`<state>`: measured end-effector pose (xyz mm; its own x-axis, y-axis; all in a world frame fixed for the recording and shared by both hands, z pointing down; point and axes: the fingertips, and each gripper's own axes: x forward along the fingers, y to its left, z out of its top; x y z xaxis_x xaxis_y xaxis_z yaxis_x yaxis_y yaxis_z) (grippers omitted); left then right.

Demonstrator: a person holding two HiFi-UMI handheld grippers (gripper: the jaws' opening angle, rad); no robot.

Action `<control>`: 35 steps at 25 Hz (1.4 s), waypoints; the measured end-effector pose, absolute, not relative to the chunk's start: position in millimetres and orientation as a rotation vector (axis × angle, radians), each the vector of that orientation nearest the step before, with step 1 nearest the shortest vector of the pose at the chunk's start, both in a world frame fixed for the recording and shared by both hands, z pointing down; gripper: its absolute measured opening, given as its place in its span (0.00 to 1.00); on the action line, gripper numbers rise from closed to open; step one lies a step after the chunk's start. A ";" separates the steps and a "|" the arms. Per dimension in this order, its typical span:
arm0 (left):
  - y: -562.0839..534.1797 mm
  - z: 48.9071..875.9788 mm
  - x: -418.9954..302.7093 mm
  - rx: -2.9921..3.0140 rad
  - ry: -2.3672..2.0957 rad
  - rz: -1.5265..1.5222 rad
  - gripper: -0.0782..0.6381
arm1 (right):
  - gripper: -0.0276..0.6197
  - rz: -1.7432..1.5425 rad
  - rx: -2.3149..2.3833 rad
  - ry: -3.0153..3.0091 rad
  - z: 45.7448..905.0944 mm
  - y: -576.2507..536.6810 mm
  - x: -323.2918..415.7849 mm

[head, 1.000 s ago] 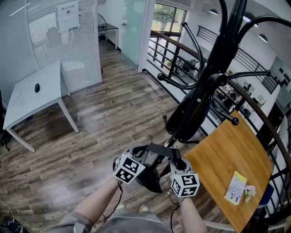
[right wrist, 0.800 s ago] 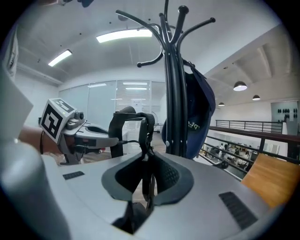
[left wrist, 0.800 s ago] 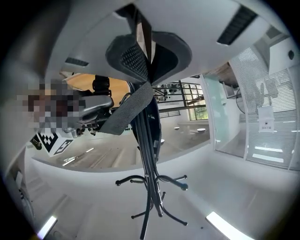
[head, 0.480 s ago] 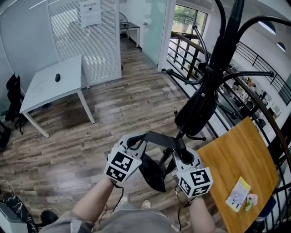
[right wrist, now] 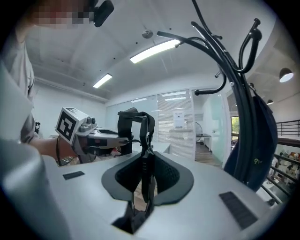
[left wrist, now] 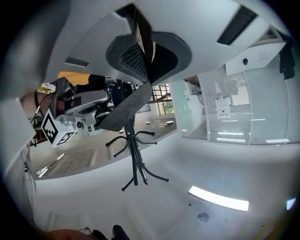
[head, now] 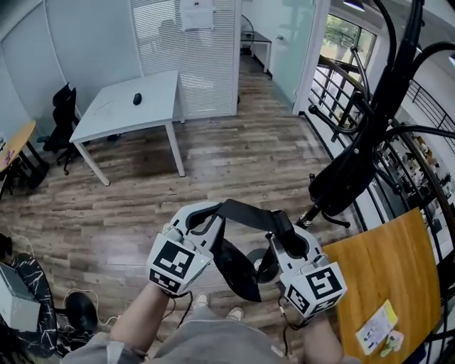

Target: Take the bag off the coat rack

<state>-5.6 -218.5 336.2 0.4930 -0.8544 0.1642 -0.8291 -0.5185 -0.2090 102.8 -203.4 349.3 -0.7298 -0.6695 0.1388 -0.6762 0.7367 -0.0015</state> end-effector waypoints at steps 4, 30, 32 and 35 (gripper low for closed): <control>-201.9 332.4 -37.5 -2.573 1.575 -0.401 0.13 | 0.14 0.062 0.963 -2.850 346.5 -192.4 70.9; -159.5 397.7 -191.7 -2.409 2.021 -0.496 0.13 | 0.15 0.147 0.607 -2.845 420.7 -196.0 -84.7; -162.1 399.1 -195.1 -2.416 2.013 -0.497 0.13 | 0.14 0.149 0.615 -2.840 422.3 -197.8 -87.7; -163.9 399.7 -200.2 -2.430 1.997 -0.494 0.13 | 0.15 0.149 0.634 -2.833 422.4 -198.5 -91.7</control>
<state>-200.2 -163.9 399.7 0.1655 -0.9504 0.2633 -0.9635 -0.2128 -0.1622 -91.7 -198.5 422.4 -0.8786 -0.4076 0.2489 -0.4314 0.9009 -0.0476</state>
